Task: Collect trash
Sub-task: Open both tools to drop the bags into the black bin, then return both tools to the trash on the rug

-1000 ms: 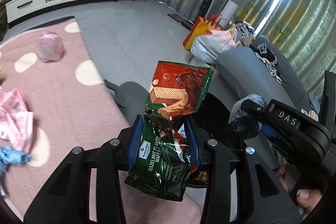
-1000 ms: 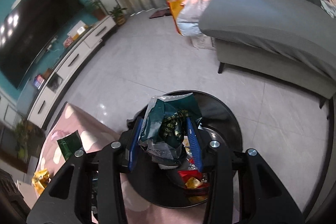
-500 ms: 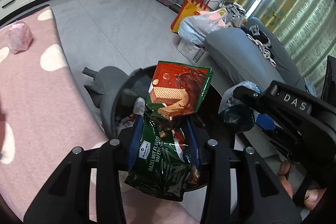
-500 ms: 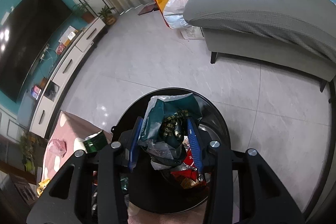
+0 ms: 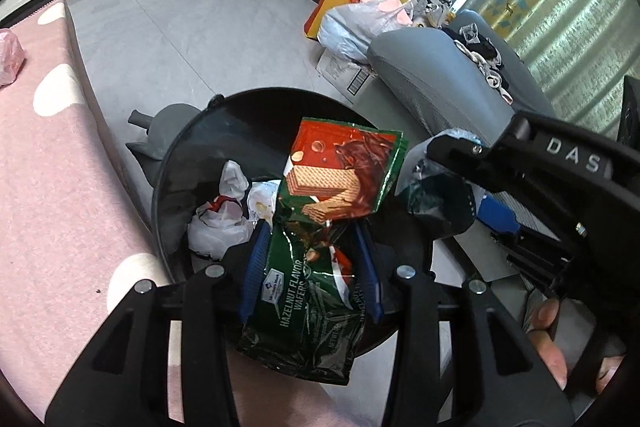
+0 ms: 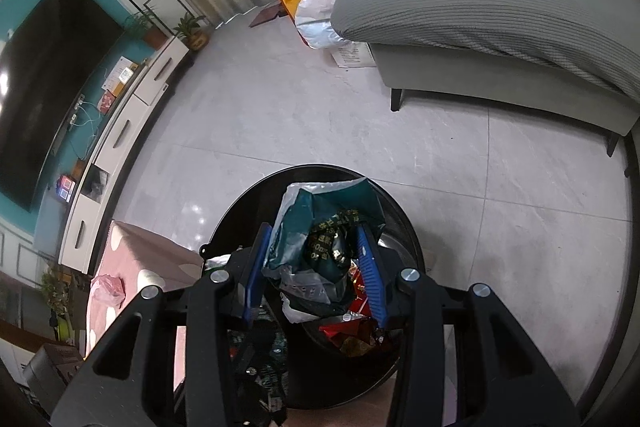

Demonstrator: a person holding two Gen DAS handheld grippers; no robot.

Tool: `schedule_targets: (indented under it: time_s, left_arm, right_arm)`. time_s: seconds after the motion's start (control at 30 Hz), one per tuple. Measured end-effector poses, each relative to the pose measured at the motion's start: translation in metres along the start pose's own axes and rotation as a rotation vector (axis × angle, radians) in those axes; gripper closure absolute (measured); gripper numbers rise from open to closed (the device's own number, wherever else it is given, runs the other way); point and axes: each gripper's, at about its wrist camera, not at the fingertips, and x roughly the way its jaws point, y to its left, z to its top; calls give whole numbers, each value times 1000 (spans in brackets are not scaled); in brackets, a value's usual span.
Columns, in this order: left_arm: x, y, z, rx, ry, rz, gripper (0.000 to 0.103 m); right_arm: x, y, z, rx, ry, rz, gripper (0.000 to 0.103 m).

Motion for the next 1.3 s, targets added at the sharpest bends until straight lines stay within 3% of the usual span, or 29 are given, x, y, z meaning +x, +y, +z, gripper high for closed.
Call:
schedule_targets:
  time_s: [0.07, 0.17, 0.2, 0.43, 0.57, 0.83, 1.2, 1.3]
  left_arm:
    - [2, -1, 0, -1, 5, -1, 58]
    - [-2, 0, -1, -11, -6, -15, 39]
    - [-6, 1, -1, -19, -22, -17, 30]
    - [-42, 18, -1, -74, -99, -8, 11]
    - [-73, 40, -4, -126, -150, 33, 8]
    - [-170, 118, -36, -318, -288, 227, 4]
    - [-288, 252, -133, -644, -411, 555, 4]
    - [-295, 277, -154, -703, -382, 571, 4]
  right_arm:
    - [0, 0, 0, -2, -3, -4, 60]
    - [0, 1, 0, -6, -2, -15, 58]
    - [-2, 1, 0, -7, -3, -14, 55]
    - [-15, -3, 2, 39, -59, -23, 33]
    - [-19, 5, -2, 25, -62, 4, 27]
    - [-31, 35, -12, -66, -42, 159, 21]
    - [-38, 98, -45, -244, -22, 187, 18]
    - [-30, 131, -67, -339, 28, 224, 18]
